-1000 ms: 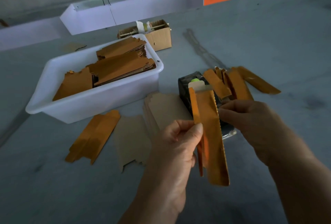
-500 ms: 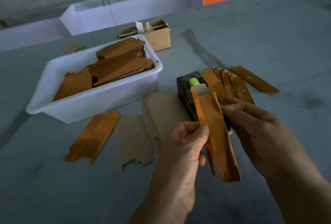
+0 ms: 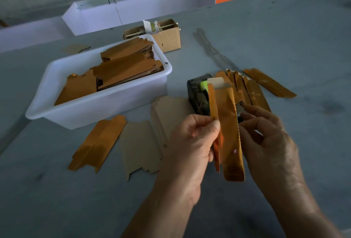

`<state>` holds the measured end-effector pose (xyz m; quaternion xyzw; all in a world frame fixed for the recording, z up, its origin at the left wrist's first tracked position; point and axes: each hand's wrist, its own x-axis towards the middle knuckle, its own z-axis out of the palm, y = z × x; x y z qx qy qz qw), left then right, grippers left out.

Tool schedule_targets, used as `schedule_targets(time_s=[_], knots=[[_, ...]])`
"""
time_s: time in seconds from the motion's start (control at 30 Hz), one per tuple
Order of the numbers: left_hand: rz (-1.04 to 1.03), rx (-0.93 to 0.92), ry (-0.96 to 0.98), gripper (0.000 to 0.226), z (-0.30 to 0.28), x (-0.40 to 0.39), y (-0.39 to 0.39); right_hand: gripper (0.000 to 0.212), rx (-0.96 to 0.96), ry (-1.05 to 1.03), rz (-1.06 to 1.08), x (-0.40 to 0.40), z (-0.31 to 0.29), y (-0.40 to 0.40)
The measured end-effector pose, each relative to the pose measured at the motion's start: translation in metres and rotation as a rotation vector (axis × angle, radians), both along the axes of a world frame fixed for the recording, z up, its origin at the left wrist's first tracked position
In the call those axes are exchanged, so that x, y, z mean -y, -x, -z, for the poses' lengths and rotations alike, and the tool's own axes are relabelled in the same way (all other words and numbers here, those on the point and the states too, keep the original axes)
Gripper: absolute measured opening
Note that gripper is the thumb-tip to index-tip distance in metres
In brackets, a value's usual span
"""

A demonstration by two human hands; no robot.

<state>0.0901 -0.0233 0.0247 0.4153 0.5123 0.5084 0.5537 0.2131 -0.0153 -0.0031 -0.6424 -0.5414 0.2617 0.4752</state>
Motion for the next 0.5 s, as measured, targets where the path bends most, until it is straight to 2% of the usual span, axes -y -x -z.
schedule_targets(time_s=[0.17,0.27,0.37,0.5], knots=[[0.007,-0.194,-0.07,0.012,0.001,-0.002,-0.003,0.02,-0.04,-0.035,-0.014,0.003,0.003,0.001],[0.006,-0.252,-0.072,0.013,0.002,-0.003,-0.004,0.012,-0.026,-0.034,-0.028,0.003,0.004,0.0],[-0.008,-0.297,-0.054,0.012,0.001,-0.005,-0.004,0.006,0.184,-0.107,-0.031,0.0,0.002,0.0],[-0.031,-0.339,-0.056,0.008,-0.004,-0.006,-0.006,0.009,0.398,-0.202,-0.001,-0.003,-0.006,0.002]])
